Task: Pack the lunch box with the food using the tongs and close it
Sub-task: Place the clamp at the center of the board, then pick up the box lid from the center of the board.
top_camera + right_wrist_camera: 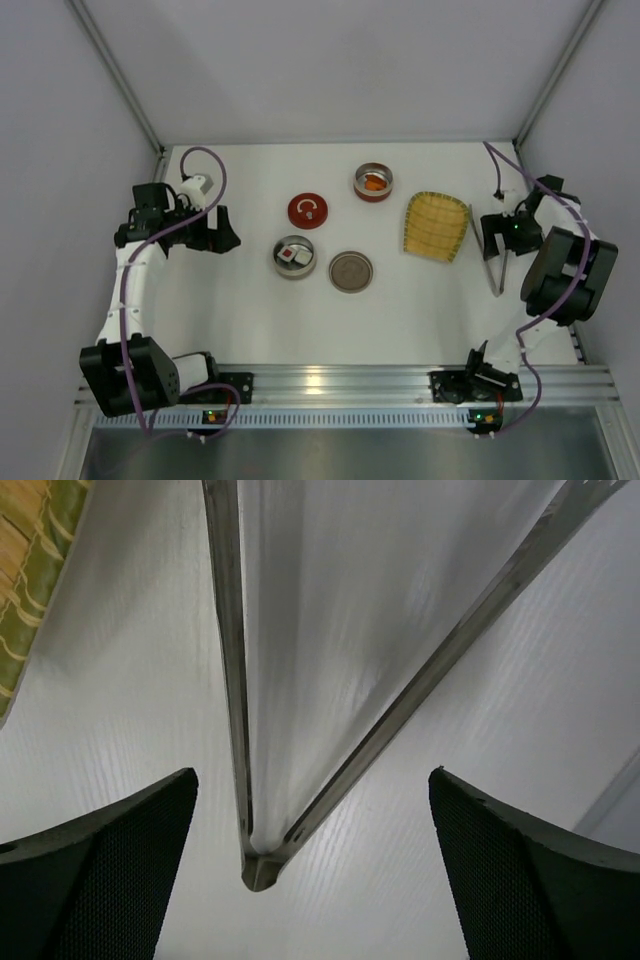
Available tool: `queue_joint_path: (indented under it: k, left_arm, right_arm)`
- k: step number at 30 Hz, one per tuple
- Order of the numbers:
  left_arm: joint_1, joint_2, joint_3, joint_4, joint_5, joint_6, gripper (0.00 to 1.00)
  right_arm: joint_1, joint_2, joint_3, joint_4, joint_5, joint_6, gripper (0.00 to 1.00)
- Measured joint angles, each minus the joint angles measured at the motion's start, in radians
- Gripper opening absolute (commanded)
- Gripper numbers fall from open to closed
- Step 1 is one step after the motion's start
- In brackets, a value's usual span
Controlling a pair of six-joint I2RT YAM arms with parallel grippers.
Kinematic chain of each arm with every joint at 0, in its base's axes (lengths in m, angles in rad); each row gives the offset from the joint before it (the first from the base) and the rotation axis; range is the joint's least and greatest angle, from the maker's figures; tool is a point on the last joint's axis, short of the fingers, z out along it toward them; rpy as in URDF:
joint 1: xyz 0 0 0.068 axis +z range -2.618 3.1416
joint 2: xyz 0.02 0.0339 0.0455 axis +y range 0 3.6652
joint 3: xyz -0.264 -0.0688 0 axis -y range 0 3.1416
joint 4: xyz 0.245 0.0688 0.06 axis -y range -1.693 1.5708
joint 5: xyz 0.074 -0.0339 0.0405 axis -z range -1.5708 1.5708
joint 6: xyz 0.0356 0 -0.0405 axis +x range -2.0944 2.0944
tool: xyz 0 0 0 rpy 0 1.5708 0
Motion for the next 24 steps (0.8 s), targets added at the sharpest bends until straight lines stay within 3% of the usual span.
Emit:
queue_joint_path:
  k: [9, 13, 16, 19, 21, 24]
  left_arm:
    - [0.0, -0.092, -0.006, -0.056, -0.015, 0.058, 0.98]
    - [0.0, -0.104, -0.006, -0.088, -0.014, 0.083, 0.98]
    - [0.0, -0.104, -0.006, -0.104, -0.014, 0.089, 0.98]
    - [0.0, -0.106, -0.006, -0.109, -0.014, 0.089, 0.98]
    - [0.0, -0.11, -0.006, -0.112, -0.014, 0.088, 0.98]
    - [0.0, -0.123, -0.009, -0.12, -0.014, 0.088, 0.98]
  right_arm:
    - [0.0, -0.144, 0.082, -0.087, -0.028, -0.041, 0.99]
    - [0.029, -0.271, 0.214, -0.168, -0.125, -0.05, 0.88]
    - [0.154, -0.365, 0.236, -0.189, -0.175, -0.003, 0.75]
    - [0.362, -0.419, 0.191, -0.171, -0.181, 0.099, 0.6]
    - [0.523, -0.42, 0.139, -0.154, -0.17, 0.182, 0.56]
    - [0.671, -0.357, 0.098, -0.133, -0.15, 0.273, 0.53]
